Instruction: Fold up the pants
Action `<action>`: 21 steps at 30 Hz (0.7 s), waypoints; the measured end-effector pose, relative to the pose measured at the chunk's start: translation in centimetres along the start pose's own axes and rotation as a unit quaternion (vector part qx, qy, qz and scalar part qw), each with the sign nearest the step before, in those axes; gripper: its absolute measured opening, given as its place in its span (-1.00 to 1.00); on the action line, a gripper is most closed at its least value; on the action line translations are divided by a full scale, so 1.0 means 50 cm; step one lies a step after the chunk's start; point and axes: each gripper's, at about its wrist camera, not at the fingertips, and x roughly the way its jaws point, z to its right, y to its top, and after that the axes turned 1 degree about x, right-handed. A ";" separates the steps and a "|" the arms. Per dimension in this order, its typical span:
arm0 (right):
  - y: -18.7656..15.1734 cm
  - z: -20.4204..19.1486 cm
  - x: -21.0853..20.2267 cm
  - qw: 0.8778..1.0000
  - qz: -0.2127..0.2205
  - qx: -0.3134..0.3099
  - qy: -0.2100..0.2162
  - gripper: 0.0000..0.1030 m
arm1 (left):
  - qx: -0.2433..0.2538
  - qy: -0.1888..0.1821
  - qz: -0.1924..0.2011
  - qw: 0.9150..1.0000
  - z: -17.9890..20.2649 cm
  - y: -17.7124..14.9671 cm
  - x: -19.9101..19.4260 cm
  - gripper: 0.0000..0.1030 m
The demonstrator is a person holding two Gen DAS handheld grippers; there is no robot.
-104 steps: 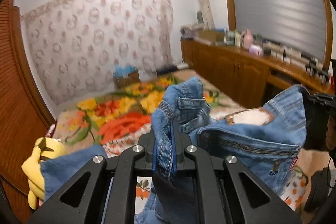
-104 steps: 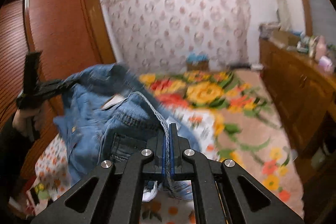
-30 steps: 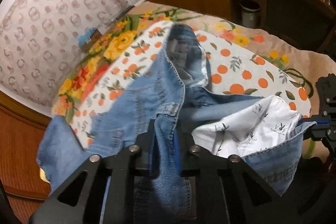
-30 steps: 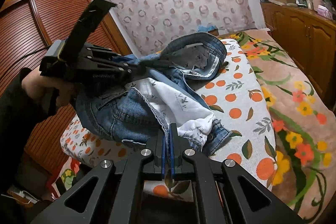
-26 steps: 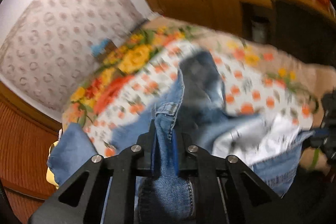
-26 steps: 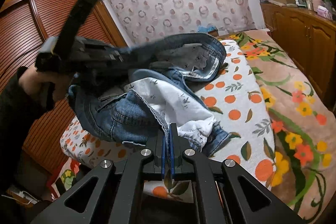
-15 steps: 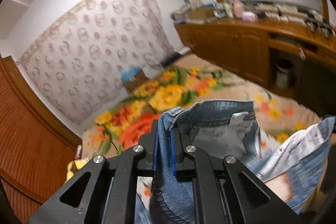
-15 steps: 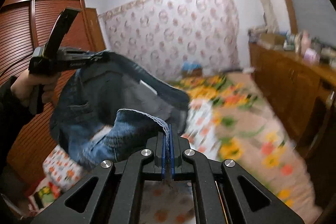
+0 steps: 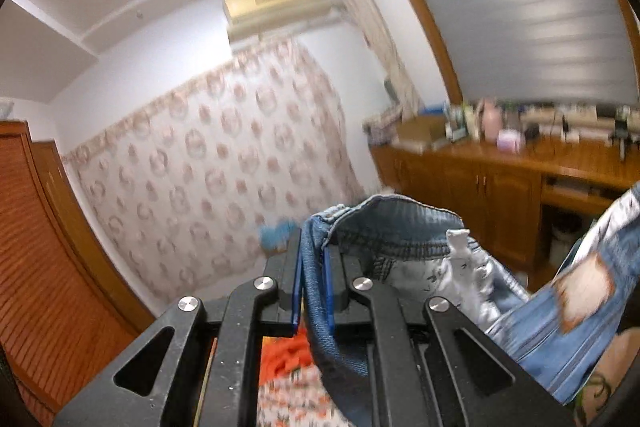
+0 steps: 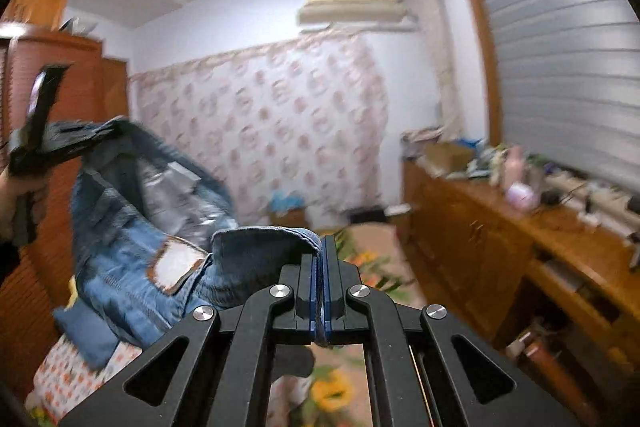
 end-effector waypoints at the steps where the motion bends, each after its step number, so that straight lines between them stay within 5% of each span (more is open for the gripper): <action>1: 0.034 0.016 -0.015 1.000 0.016 0.001 -0.014 -0.97 | -0.004 -0.001 0.015 1.000 -0.006 0.014 -0.014 -0.82; 5: 0.103 0.001 -0.076 0.998 0.056 -0.023 -0.024 -0.97 | -0.029 -0.014 0.054 0.998 -0.046 0.032 -0.054 -0.82; 9: 0.100 -0.074 -0.110 0.997 0.058 -0.049 0.016 -0.97 | -0.048 -0.032 0.050 0.997 -0.074 -0.022 -0.059 -0.82; 15: 0.005 -0.231 -0.069 0.990 -0.009 -0.097 0.101 -0.97 | -0.047 -0.036 -0.009 0.998 -0.105 -0.193 -0.037 -0.82; 21: -0.114 -0.420 0.022 0.966 -0.090 -0.151 0.189 -0.97 | -0.065 -0.025 -0.091 0.993 -0.173 -0.416 -0.017 -0.81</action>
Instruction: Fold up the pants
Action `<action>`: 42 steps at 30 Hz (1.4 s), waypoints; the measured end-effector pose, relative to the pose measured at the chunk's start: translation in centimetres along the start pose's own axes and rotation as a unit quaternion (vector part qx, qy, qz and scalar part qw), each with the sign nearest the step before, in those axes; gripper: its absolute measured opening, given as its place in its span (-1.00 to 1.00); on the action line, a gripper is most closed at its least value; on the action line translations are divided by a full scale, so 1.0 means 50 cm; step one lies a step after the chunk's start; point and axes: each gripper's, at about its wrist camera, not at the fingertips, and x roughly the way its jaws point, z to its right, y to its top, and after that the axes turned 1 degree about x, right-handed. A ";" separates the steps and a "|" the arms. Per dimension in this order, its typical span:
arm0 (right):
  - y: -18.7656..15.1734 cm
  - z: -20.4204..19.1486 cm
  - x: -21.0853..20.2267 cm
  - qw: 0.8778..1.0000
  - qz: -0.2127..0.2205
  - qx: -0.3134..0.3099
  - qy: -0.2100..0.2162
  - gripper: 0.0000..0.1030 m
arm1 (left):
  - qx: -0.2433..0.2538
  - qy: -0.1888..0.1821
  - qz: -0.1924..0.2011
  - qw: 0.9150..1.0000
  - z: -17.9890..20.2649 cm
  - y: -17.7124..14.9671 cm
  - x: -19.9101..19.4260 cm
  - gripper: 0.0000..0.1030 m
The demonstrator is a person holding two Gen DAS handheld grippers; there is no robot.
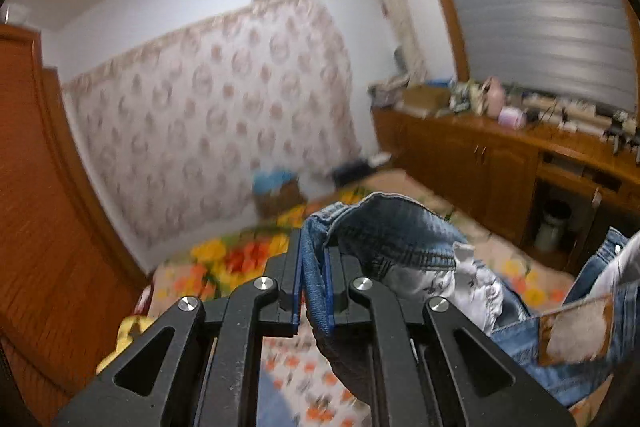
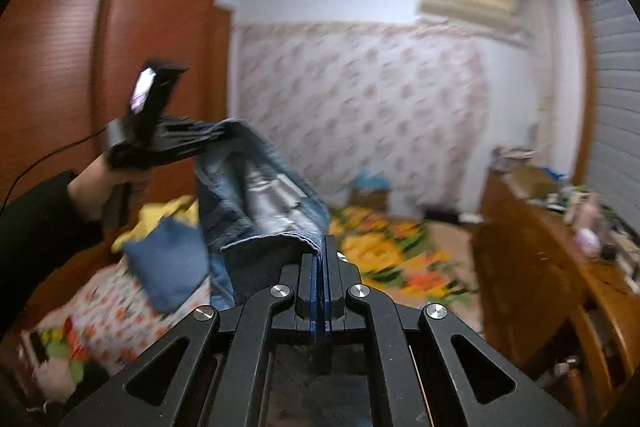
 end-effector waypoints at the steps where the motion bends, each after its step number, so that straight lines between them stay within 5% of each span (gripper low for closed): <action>1: -0.011 -0.031 0.035 1.000 -0.015 -0.005 0.017 -0.97 | -0.006 0.000 -0.010 1.000 -0.009 -0.030 0.002 -0.81; 7: -0.029 -0.133 0.195 0.992 -0.057 0.002 0.109 -0.97 | -0.030 -0.006 -0.057 0.998 -0.077 -0.195 0.004 -0.81; 11: -0.049 -0.125 0.268 0.986 -0.080 -0.005 0.148 -0.97 | -0.036 -0.023 -0.089 0.995 -0.094 -0.285 0.009 -0.81; 23: -0.140 -0.148 0.470 0.965 -0.172 0.005 0.200 -0.97 | -0.063 -0.063 -0.183 0.979 -0.081 -0.565 -0.060 -0.67; 32: -0.138 -0.131 0.459 0.964 -0.175 0.030 0.199 -0.96 | -0.090 -0.050 -0.168 0.980 -0.118 -0.616 -0.153 -0.09; 42: -0.163 -0.158 0.418 0.972 -0.159 0.025 0.173 -0.64 | -0.109 -0.073 -0.134 0.982 -0.104 -0.600 -0.183 0.03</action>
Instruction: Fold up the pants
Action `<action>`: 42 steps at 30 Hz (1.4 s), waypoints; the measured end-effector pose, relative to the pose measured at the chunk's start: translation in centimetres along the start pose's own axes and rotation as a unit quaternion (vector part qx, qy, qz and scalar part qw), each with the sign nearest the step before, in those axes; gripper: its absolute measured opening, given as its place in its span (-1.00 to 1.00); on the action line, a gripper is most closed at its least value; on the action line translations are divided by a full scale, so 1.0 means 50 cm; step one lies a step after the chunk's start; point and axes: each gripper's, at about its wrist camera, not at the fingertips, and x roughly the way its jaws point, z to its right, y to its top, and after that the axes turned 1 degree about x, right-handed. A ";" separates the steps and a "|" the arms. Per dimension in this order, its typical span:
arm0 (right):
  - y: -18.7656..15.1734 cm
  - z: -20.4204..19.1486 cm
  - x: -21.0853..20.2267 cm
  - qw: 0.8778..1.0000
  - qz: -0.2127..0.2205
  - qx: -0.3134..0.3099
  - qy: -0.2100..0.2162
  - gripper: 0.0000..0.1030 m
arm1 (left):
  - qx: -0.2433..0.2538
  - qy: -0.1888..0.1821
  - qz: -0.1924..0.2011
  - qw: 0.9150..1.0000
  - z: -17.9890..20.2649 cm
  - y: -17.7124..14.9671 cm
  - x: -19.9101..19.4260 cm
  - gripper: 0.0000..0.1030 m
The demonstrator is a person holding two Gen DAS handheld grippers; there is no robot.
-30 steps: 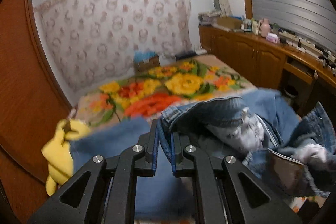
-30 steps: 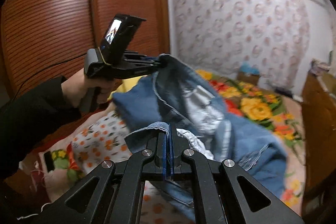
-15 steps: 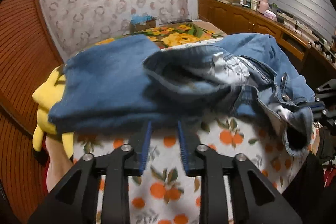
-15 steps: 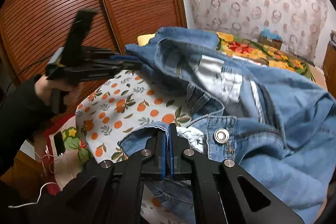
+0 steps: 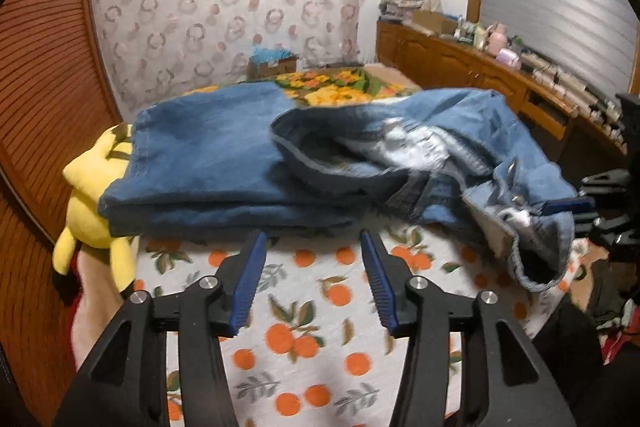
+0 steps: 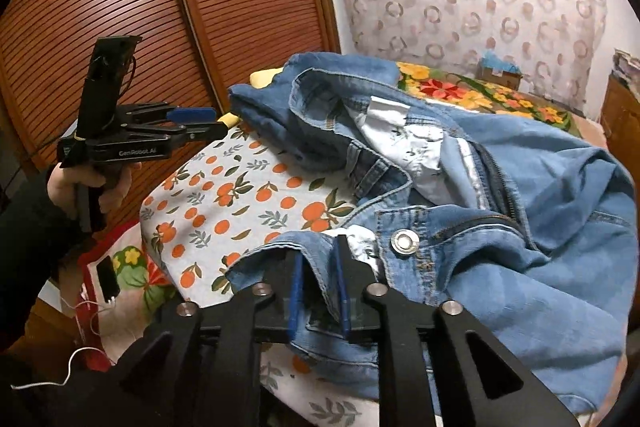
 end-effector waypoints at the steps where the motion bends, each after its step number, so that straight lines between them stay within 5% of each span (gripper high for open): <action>1: -0.002 -0.003 -0.009 1.000 0.001 -0.001 -0.003 -0.60 | -0.004 -0.006 0.005 1.000 0.004 0.002 -0.004 0.11; 8: -0.024 -0.022 -0.054 1.000 0.021 -0.004 -0.007 -0.10 | -0.001 -0.015 0.026 1.000 0.051 0.000 -0.017 0.28; 21: -0.111 0.064 -0.058 0.995 0.020 0.054 -0.086 -0.06 | -0.030 -0.108 -0.003 0.994 0.194 -0.024 0.093 0.26; 25: -0.153 0.091 -0.043 0.992 0.011 0.070 -0.106 -0.06 | -0.034 -0.114 -0.037 0.992 0.219 -0.020 0.146 -0.14; 34: -0.214 0.108 -0.064 0.986 0.011 0.098 -0.135 -0.05 | -0.041 -0.124 -0.094 0.987 0.225 -0.005 0.211 -0.29; 37: -0.221 0.098 -0.063 0.984 0.011 0.099 -0.147 -0.05 | -0.040 -0.117 -0.097 0.988 0.228 -0.009 0.210 -0.48; 38: -0.222 0.095 -0.063 0.984 0.012 0.100 -0.149 -0.05 | -0.039 -0.112 -0.094 0.989 0.227 -0.010 0.204 -0.70; 42: -0.230 0.090 -0.077 0.982 0.018 0.106 -0.152 -0.05 | -0.036 -0.099 -0.066 0.992 0.212 -0.002 0.132 -0.82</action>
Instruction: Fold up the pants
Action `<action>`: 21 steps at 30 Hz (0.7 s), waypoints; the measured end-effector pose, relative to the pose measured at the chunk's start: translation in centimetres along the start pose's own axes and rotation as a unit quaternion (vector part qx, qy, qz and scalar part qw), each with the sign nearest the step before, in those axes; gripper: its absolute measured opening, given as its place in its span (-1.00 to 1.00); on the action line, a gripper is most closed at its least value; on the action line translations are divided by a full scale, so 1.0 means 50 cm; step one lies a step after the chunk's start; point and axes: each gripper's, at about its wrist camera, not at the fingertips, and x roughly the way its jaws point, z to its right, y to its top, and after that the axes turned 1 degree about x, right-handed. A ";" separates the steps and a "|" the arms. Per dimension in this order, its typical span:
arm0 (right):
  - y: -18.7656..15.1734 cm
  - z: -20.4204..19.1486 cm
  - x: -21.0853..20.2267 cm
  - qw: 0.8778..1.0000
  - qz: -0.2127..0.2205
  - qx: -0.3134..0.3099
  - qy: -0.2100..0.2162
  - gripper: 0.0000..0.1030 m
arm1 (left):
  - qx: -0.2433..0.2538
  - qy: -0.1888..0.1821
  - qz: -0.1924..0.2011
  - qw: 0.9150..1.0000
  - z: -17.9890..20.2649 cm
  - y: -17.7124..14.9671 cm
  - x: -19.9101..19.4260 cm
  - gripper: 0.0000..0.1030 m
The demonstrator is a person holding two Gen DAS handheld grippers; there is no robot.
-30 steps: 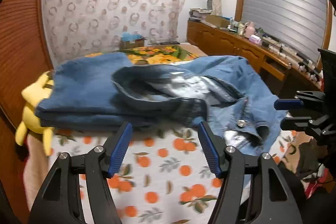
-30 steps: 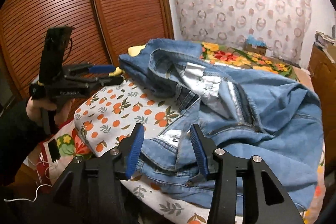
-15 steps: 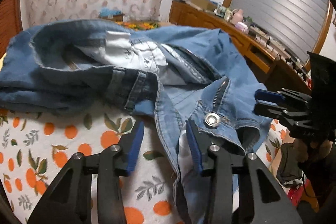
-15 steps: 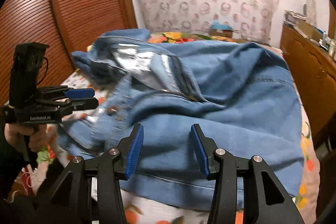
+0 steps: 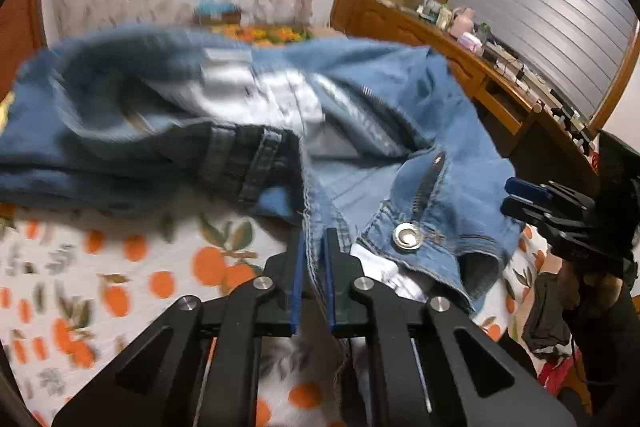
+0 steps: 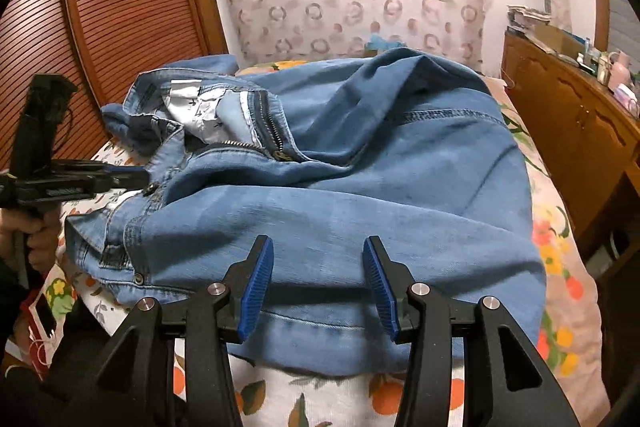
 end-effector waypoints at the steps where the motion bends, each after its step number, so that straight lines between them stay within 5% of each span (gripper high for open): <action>1: 0.002 0.003 -0.008 1.000 0.003 0.002 -0.001 -0.05 | 0.004 0.005 0.010 1.000 0.003 0.000 -0.022 -0.82; 8: -0.005 0.020 -0.060 0.999 0.032 0.028 0.004 -0.05 | 0.007 0.032 0.073 0.997 -0.015 0.018 -0.186 -0.86; 11: -0.014 0.024 -0.076 0.999 0.042 0.030 0.007 -0.05 | -0.003 0.107 0.093 0.990 -0.057 0.021 -0.219 -1.00; 14: -0.024 0.019 -0.070 0.999 0.042 0.026 0.009 -0.05 | -0.038 0.111 0.092 0.989 -0.129 0.006 -0.230 -1.00; 21: -0.043 0.019 -0.044 0.999 0.028 0.025 0.012 -0.05 | -0.011 0.094 0.073 0.993 -0.116 -0.033 -0.177 -0.88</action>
